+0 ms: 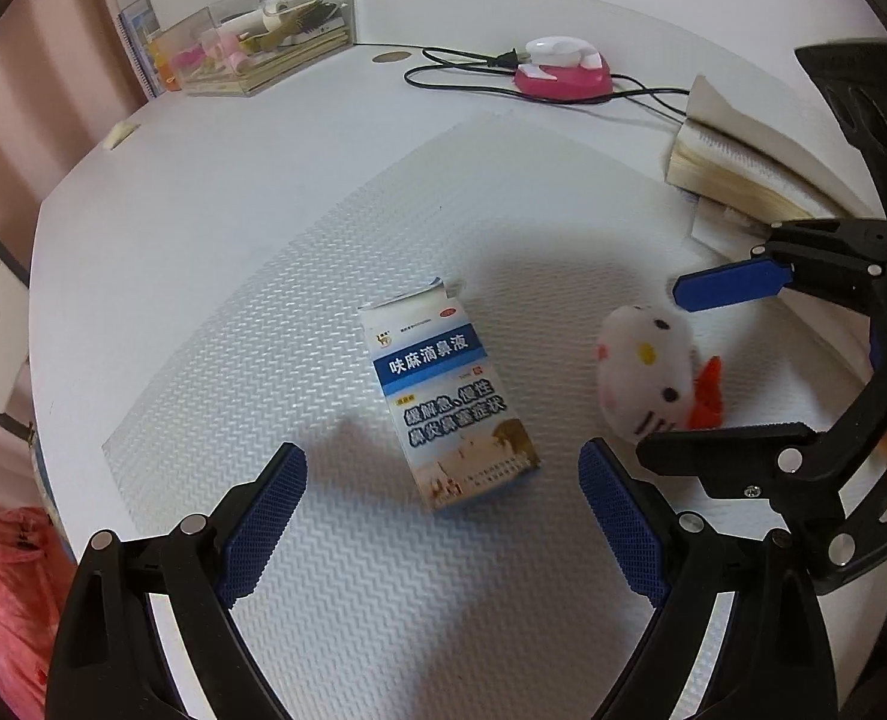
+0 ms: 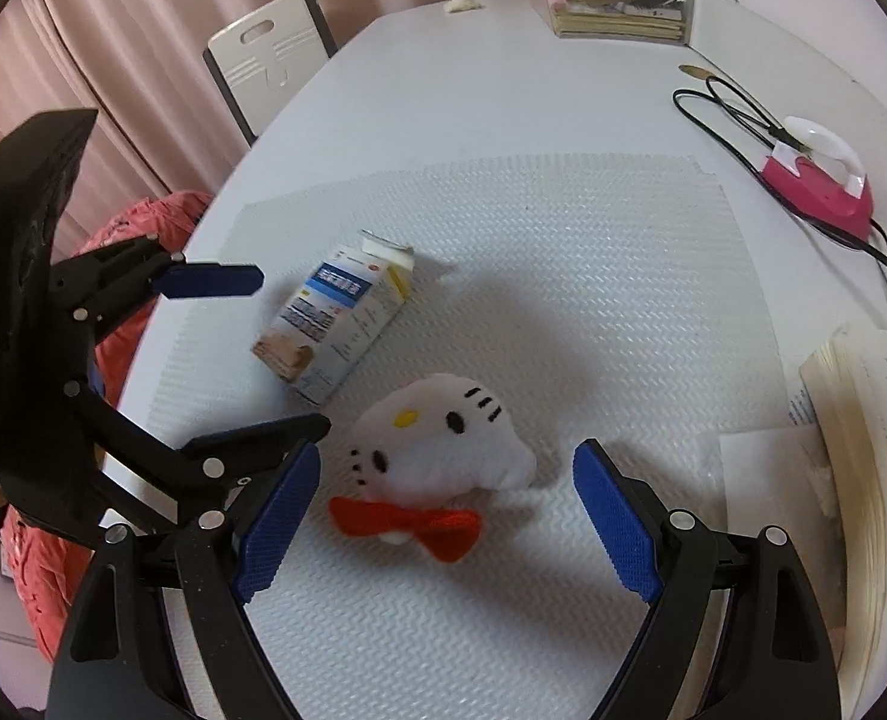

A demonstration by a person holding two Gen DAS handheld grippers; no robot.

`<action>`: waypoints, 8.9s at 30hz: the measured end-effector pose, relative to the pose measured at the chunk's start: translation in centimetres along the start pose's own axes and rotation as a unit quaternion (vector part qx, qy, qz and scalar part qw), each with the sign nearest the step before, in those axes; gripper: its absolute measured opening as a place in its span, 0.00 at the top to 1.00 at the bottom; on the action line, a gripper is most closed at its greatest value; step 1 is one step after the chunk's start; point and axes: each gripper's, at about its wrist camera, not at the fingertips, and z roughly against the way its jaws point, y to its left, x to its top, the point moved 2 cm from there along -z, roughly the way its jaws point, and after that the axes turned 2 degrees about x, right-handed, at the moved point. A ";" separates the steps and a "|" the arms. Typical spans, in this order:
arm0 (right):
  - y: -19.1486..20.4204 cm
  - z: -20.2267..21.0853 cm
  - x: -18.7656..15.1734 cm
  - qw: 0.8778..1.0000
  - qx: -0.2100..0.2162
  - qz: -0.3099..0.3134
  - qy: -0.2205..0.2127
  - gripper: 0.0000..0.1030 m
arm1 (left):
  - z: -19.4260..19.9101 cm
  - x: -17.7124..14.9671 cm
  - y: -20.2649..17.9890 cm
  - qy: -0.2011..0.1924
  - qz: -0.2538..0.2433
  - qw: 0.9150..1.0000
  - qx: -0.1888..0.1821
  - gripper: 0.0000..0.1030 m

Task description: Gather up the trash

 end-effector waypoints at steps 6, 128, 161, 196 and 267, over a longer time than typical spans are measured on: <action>0.7 -0.4 -0.1 0.999 -0.028 0.044 -0.002 0.27 | -0.8 0.0 0.6 0.000 0.004 1.000 -0.022 0.30; 45.6 -24.2 -11.8 0.930 0.157 0.269 0.195 0.41 | 6.6 -41.1 16.7 0.101 0.290 0.952 0.000 0.43; 38.4 4.1 -6.0 0.963 0.174 0.204 0.002 0.36 | 22.2 -26.9 10.4 -0.044 0.284 0.952 0.108 0.35; 20.6 23.7 -9.2 0.980 0.005 0.004 -0.198 0.04 | 27.2 -15.5 -2.1 -0.107 0.331 0.919 0.183 0.06; 22.7 20.3 -9.1 0.988 0.024 0.024 -0.151 0.04 | 25.7 -16.1 -1.3 -0.089 0.321 0.928 0.167 0.06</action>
